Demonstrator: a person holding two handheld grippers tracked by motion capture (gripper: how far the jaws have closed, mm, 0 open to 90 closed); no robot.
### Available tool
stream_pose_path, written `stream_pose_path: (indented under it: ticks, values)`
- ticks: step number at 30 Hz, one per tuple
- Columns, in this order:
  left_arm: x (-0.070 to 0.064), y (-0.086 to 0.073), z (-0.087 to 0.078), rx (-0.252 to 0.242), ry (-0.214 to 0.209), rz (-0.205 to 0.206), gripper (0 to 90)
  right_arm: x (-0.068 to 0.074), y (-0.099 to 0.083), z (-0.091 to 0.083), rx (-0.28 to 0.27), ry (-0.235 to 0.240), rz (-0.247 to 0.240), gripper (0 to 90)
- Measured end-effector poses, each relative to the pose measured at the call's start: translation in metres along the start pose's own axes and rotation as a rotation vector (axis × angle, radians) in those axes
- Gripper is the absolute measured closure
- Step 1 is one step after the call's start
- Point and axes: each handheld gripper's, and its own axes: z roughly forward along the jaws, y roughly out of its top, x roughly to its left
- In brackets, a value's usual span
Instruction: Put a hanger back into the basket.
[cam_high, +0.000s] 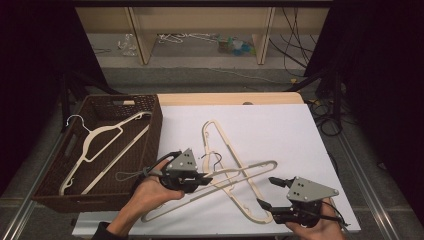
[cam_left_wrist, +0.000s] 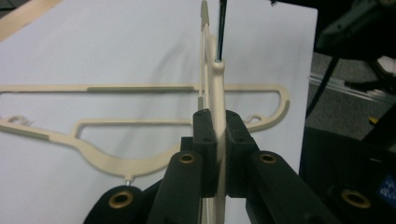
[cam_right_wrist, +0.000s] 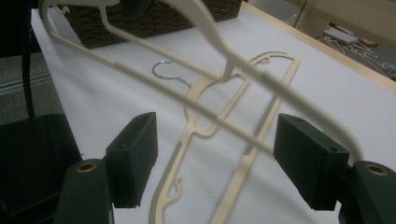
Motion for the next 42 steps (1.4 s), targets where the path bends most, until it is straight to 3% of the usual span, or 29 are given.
stream_pose_path:
  ticks: [5, 9, 12, 17, 19, 28, 34, 42]
  values:
    - [0.007, 0.005, -0.016, -0.078, 0.032, -0.057, 85.5, 0.002, -0.005, 0.003, 0.020, 0.014, 0.005, 31.2]
    - [0.012, 0.016, -0.041, -0.163, 0.057, -0.087, 85.5, 0.003, -0.007, 0.004, 0.044, 0.029, 0.011, 30.7]
    - [0.012, 0.022, -0.056, -0.214, 0.055, -0.094, 85.5, 0.003, -0.008, 0.005, 0.038, 0.025, 0.006, 29.7]
    - [0.020, 0.021, -0.075, -0.292, 0.023, -0.158, 85.5, 0.004, -0.011, 0.008, 0.051, 0.033, 0.014, 28.8]
    - [0.023, 0.019, -0.082, -0.307, 0.015, -0.185, 85.5, 0.005, -0.011, 0.009, 0.060, 0.040, 0.010, 28.6]
    - [0.038, 0.020, -0.127, -0.330, 0.030, -0.238, 85.5, 0.004, -0.012, 0.010, 0.064, 0.045, 0.010, 28.4]
    - [0.056, 0.017, -0.158, -0.336, 0.100, -0.244, 85.5, 0.004, -0.012, 0.011, 0.067, 0.050, 0.007, 28.1]
    - [0.086, 0.003, -0.188, -0.330, 0.246, -0.235, 85.5, 0.004, -0.013, 0.013, 0.063, 0.043, 0.009, 26.8]
